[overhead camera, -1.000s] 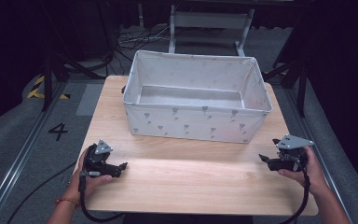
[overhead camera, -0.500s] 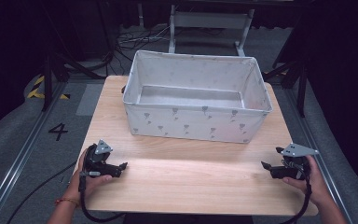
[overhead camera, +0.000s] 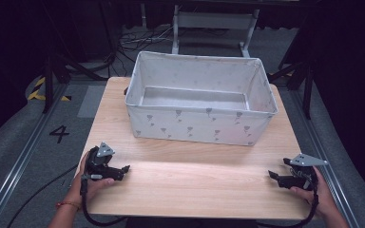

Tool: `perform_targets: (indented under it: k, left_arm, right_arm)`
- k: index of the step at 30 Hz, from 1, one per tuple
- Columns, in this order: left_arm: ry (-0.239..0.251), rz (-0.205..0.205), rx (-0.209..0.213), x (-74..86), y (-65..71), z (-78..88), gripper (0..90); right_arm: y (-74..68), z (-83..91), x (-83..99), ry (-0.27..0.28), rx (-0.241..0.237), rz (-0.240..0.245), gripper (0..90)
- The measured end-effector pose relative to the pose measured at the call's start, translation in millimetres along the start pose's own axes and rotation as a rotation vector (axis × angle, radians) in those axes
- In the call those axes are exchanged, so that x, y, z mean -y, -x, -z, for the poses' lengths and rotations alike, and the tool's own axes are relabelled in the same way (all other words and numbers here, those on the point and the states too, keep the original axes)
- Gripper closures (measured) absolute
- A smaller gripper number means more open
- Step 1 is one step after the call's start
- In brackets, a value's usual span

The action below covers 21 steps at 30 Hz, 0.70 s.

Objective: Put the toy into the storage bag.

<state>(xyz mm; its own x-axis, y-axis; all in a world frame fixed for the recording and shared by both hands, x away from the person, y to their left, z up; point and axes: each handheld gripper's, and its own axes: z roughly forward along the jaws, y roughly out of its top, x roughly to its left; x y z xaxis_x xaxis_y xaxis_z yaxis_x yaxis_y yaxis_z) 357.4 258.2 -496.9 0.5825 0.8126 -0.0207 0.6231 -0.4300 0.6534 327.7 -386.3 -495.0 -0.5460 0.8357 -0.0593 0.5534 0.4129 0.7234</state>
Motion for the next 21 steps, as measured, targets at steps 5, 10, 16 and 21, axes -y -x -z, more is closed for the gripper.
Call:
perform_targets:
  k: [5,10,16,21]
  left_arm:
    - [0.0,0.0,0.0,0.0,0.0,0.0,0.9]
    - [0.0,-0.001,-0.002,0.0,0.1,0.1,0.9]
    - [0.001,0.007,-0.007,0.5,0.7,0.3,0.9]
    - [0.001,0.007,-0.009,0.5,0.7,0.4,0.9]
  right_arm:
    - [4.5,-3.1,6.1,0.008,-0.027,-0.059,16.5]
    - [5.9,-3.5,6.3,0.001,-0.033,-0.075,15.8]
    - [5.9,-3.5,6.3,0.001,-0.032,-0.076,15.8]
    - [6.0,-3.5,6.3,0.001,-0.033,-0.076,15.8]
